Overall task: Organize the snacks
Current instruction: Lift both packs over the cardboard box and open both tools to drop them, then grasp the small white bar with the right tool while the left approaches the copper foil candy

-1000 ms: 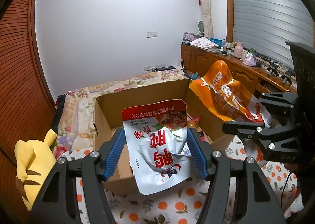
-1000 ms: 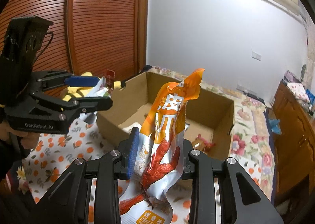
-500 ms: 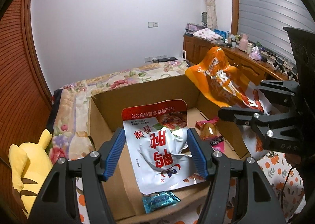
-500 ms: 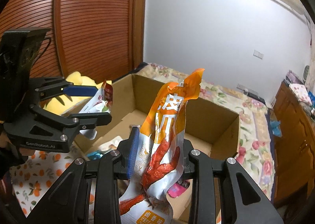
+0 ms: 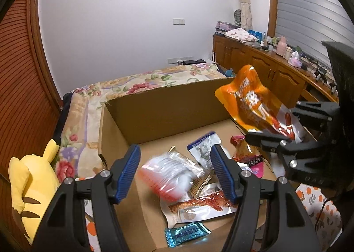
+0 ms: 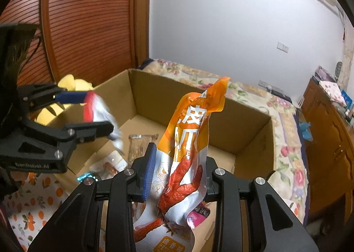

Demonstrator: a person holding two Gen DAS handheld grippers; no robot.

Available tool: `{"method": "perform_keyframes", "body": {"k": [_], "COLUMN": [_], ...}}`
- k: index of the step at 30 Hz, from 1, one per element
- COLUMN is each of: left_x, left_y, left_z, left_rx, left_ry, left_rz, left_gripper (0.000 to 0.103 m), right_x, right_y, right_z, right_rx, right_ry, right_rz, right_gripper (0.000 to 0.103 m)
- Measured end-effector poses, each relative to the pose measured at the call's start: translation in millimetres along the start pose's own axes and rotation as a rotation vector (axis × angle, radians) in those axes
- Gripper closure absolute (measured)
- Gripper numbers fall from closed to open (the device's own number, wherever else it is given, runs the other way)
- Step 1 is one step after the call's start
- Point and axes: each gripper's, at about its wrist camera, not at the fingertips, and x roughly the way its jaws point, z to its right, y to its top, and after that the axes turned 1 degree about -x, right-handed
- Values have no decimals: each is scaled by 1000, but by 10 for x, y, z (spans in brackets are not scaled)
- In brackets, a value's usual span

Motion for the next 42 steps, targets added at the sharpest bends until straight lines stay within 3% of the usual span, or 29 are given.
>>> {"method": "perform_keyframes", "body": {"k": [23,25,27,29,34,42], "left_x": [-218,-269,-320,-384,-583,-1018], "left_y": [-97,-124,-137,-163,-251,-543], "left_z": [-29,-33,-38,-27,59,287], "left_rx": [-12,-12,-14,-15,-14,-17], "left_ry": [17,20,22,26,25,-2], "left_rz": [10,13,16,18,27,52], "left_gripper": [34,34,34,34,33,30], "right_x": [160,148,121,96,-86,-823], "right_y": [-104,-120,-119,-112,-131,-410], "right_z": [45,49,64,77,94,-68], "right_rx": [29,28,33,41,62,63], "right_ry": [-2,-12,-23,-32,-29,1], "right_rz": [-71,-75,-73,-67,-41,30], "right_gripper": [66,64,52,49,49,49]}}
